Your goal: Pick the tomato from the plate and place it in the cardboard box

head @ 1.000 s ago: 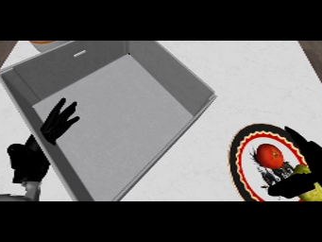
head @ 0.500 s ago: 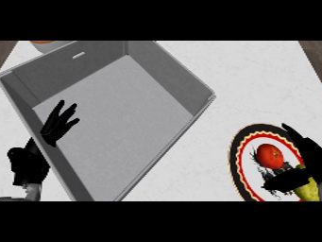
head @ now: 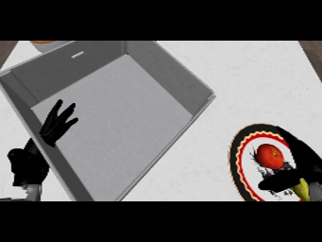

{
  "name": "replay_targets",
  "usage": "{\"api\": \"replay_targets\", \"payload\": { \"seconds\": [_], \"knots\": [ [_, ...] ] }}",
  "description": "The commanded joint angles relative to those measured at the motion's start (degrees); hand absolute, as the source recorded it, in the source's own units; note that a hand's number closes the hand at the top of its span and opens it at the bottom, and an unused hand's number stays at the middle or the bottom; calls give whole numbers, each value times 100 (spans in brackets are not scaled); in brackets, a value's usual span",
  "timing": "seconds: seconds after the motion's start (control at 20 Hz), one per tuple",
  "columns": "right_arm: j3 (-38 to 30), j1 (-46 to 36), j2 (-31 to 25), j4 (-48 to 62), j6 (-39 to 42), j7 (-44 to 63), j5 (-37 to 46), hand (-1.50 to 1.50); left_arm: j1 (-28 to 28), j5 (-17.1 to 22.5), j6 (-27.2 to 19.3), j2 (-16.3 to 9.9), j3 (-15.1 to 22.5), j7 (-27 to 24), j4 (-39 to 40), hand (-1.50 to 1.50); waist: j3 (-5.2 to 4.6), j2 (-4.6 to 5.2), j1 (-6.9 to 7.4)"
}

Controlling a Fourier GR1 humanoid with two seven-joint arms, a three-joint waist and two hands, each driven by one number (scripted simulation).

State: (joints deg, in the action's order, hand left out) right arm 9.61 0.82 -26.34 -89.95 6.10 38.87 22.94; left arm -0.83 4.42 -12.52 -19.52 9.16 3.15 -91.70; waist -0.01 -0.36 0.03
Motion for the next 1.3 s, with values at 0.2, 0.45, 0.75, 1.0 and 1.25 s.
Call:
{"api": "replay_targets", "payload": {
  "seconds": [0.2, 0.45, 0.75, 1.0, 1.25],
  "knots": [
    [-14, -430, 218, 652, 188, -154, 231, -150, 251, -516, -86, -125, -153, 355, 365, 0, 2, 42, 4],
    [-178, -70, 256, 675, 183, -504, 159, 150, -47, -500, 100, -117, -227, 96, 355, 0, 2, 38, -7],
    [-6, -201, 185, 875, -634, -652, 1247, 150, -246, -638, -58, -33, -110, 201, -33, 0, 6, 36, 32],
    [132, -389, 417, 850, -952, -589, 1682, 150, 49, -416, 312, -232, -440, 117, 356, 0, 2, 40, 13],
    [1127, -1395, 551, 884, -481, -1349, 2096, 150, 98, -304, 371, -215, -455, -62, 479, 0, 2, 85, 223]
  ]
}}
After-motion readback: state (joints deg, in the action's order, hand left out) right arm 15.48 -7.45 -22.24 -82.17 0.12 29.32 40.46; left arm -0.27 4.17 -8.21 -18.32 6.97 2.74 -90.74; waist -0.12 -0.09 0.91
